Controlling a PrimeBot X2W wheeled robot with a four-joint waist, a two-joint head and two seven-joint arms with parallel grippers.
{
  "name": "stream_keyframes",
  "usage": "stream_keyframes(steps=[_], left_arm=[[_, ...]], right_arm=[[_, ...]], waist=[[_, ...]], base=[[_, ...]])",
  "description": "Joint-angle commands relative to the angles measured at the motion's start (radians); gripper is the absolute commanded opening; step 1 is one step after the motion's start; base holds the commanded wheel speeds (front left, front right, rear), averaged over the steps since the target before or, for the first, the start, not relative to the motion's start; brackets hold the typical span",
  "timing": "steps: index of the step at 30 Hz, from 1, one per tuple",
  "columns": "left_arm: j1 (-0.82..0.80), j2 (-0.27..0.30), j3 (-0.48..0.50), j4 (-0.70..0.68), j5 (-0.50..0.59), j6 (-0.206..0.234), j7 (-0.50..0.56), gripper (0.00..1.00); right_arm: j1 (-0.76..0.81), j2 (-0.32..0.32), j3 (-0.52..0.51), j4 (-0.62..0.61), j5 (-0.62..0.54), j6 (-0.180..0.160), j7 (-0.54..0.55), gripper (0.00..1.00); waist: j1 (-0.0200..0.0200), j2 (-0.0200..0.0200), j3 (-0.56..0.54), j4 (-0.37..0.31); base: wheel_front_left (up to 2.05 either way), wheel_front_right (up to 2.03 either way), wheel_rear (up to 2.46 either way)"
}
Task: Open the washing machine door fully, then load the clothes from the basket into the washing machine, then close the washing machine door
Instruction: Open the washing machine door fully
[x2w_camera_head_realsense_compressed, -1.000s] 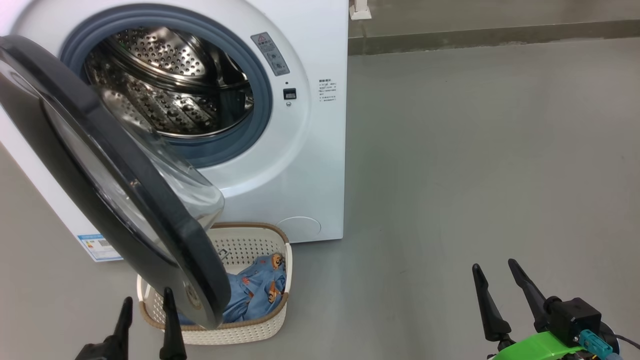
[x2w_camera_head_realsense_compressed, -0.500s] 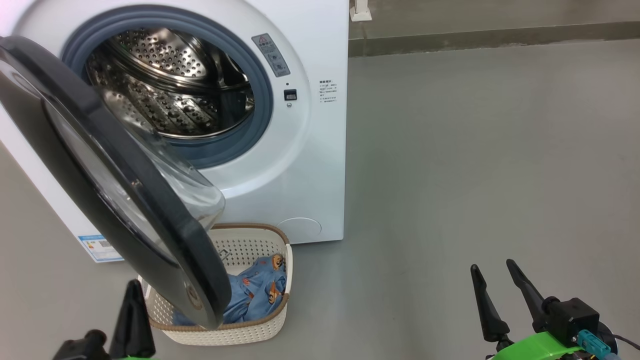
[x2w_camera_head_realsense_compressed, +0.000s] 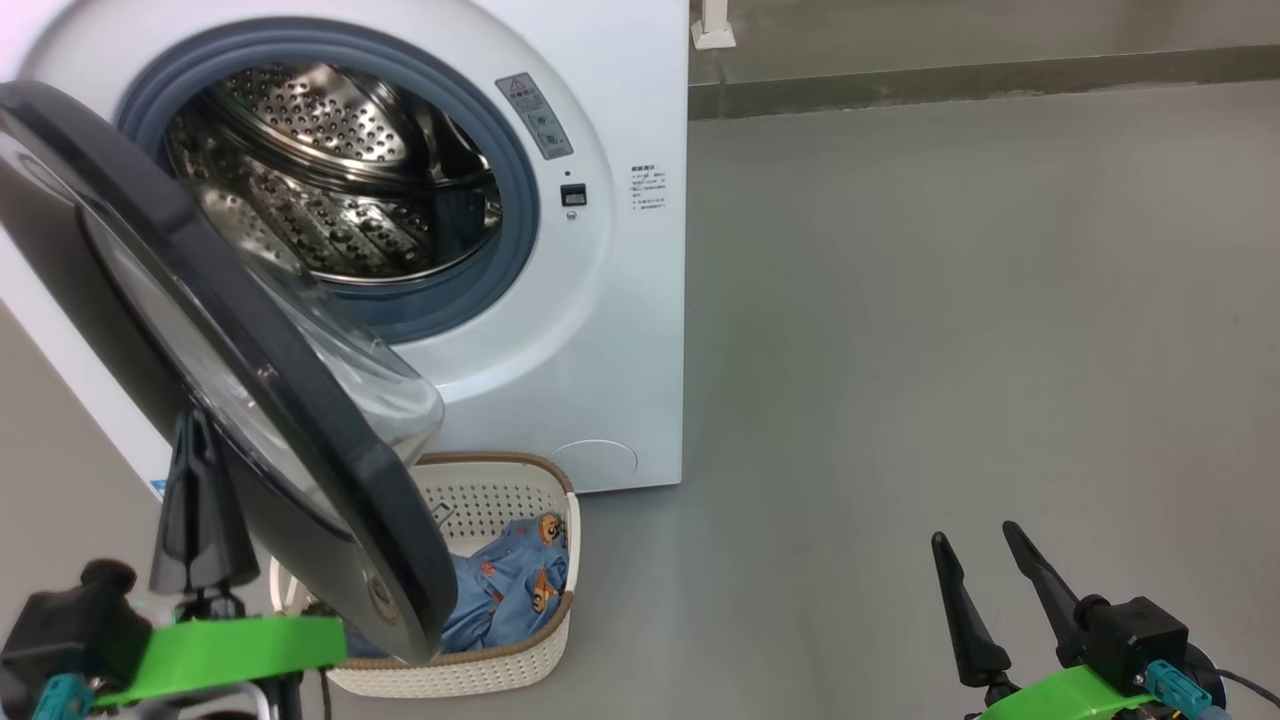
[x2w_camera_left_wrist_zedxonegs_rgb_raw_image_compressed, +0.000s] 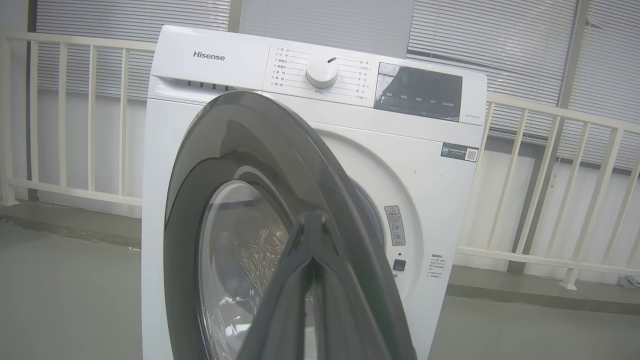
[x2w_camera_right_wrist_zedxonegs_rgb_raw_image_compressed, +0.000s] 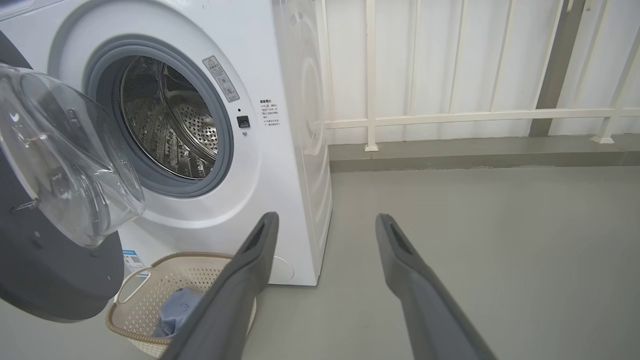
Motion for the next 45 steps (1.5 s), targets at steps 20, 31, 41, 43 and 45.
stream_keyframes(steps=[20, 31, 41, 43, 45], left_arm=[[-0.119, 0.011, -0.241, 0.099, -0.015, 0.010, -0.006, 0.00], [-0.149, 0.011, -0.275, 0.307, -0.058, 0.004, -0.006, 0.00], [-0.172, 0.011, -0.235, 0.419, -0.067, -0.002, -0.006, 0.00], [-0.171, 0.011, -0.230, 0.423, -0.066, -0.003, -0.006, 0.00], [-0.170, 0.011, -0.226, 0.426, -0.065, -0.005, -0.006, 0.00]], right_arm=[[-0.040, -0.002, 0.038, -0.018, 0.019, 0.003, -0.012, 1.00], [-0.044, -0.002, 0.041, -0.012, 0.025, 0.003, -0.012, 1.00], [-0.048, -0.002, 0.037, -0.006, 0.028, 0.003, -0.012, 1.00], [-0.047, -0.002, 0.035, -0.006, 0.027, 0.003, -0.012, 1.00], [-0.046, -0.002, 0.034, -0.005, 0.027, 0.003, -0.012, 1.00]], waist=[[0.0000, -0.0001, 0.006, -0.035], [0.0000, -0.0001, 0.017, -0.061], [0.0000, -0.0001, 0.022, -0.078], [0.0000, -0.0001, 0.022, -0.077], [0.0000, -0.0001, 0.021, -0.075]], base=[[0.00, 0.00, 0.00], [0.00, 0.00, 0.00], [0.00, 0.00, 0.00], [0.00, 0.00, 0.00], [0.00, 0.00, 0.00]])
